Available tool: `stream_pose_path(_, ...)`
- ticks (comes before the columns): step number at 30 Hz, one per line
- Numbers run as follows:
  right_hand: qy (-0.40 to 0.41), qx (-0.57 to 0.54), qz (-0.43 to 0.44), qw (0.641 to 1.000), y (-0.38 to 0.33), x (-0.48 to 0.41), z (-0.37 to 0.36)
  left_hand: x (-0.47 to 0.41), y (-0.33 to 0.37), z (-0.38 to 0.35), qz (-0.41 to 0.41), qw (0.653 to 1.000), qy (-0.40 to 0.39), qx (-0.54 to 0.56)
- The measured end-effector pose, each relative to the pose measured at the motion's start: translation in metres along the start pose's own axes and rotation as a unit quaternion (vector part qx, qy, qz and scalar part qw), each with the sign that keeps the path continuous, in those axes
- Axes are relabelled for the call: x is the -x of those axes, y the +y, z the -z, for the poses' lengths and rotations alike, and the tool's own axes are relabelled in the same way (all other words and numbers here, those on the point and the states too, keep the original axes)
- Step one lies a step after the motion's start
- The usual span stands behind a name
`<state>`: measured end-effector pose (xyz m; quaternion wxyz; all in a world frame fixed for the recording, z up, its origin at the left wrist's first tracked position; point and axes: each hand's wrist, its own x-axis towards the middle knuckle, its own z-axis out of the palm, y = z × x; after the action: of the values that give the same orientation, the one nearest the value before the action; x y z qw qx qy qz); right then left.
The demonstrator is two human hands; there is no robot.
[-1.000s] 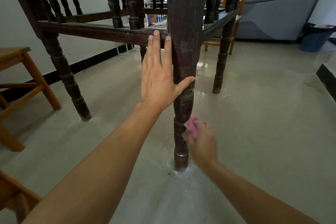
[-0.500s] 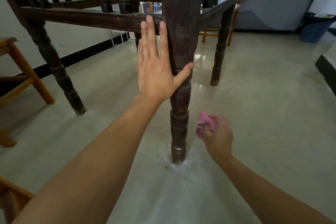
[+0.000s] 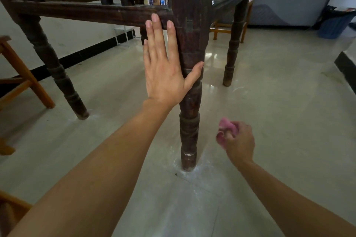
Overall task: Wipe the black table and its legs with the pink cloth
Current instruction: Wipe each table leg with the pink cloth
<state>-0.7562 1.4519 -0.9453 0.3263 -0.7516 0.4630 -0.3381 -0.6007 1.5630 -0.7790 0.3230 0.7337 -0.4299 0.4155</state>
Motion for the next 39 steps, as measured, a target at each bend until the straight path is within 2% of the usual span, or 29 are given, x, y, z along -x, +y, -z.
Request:
stream_pose_path(2,-0.01,-0.024,0.003,1.0,-0.008,0.004,-0.006,-0.001,0.001,-0.005,0.007,1.0,0.018,-0.003)
stream_pose_path(5,-0.091,-0.073,0.114,0.987,-0.024,0.045,-0.026,-0.001,0.004,-0.012,0.019,0.999,0.034,-0.002)
stream_pose_path(8,-0.203,-0.044,0.255,0.944,-0.031,0.094,-0.042,-0.001,0.001,-0.015,0.011,0.999,0.036,0.002)
stream_pose_path(10,-0.238,-0.011,0.323,0.916,-0.028,0.106,-0.047,-0.001,-0.001,-0.015,0.006,1.0,0.031,0.002)
stream_pose_path(12,-0.202,-0.034,0.297,0.933,-0.028,0.092,-0.046,0.0,-0.003,-0.015,-0.002,1.0,0.03,-0.001)
stream_pose_path(16,-0.086,-0.031,0.162,0.983,-0.013,0.043,-0.027,0.001,-0.007,-0.017,-0.017,0.999,0.038,-0.006)
stream_pose_path(19,-0.043,0.002,0.062,0.997,0.005,0.016,-0.008,0.001,-0.009,-0.019,-0.02,0.999,0.05,-0.002)
stream_pose_path(21,-0.031,0.004,0.025,0.999,0.009,0.012,-0.008,-0.001,-0.008,-0.02,-0.021,0.998,0.055,0.006)
stream_pose_path(23,-0.051,-0.032,0.027,0.998,0.0,0.026,-0.02,-0.001,-0.008,-0.02,-0.021,0.998,0.057,0.01)
stream_pose_path(25,-0.124,-0.065,0.068,0.988,-0.008,0.056,-0.037,-0.001,-0.009,-0.021,-0.022,0.998,0.058,0.018)
stream_pose_path(27,-0.207,-0.047,0.134,0.968,-0.01,0.087,-0.053,0.0,-0.009,-0.021,-0.022,0.998,0.055,0.016)
stream_pose_path(29,-0.242,-0.02,0.186,0.952,-0.009,0.105,-0.063,-0.001,-0.007,-0.02,-0.018,0.999,0.047,0.015)
stream_pose_path(32,-0.232,-0.028,0.169,0.957,-0.002,0.093,-0.063,-0.002,-0.007,-0.019,-0.012,0.999,0.042,0.013)
stream_pose_path(37,-0.102,0.016,0.071,0.992,0.02,0.035,-0.029,-0.003,-0.007,-0.022,-0.008,0.998,0.063,0.028)
stream_pose_path(39,-0.081,0.023,0.037,0.996,0.026,0.026,-0.025,-0.004,-0.008,-0.024,-0.011,0.997,0.066,0.035)
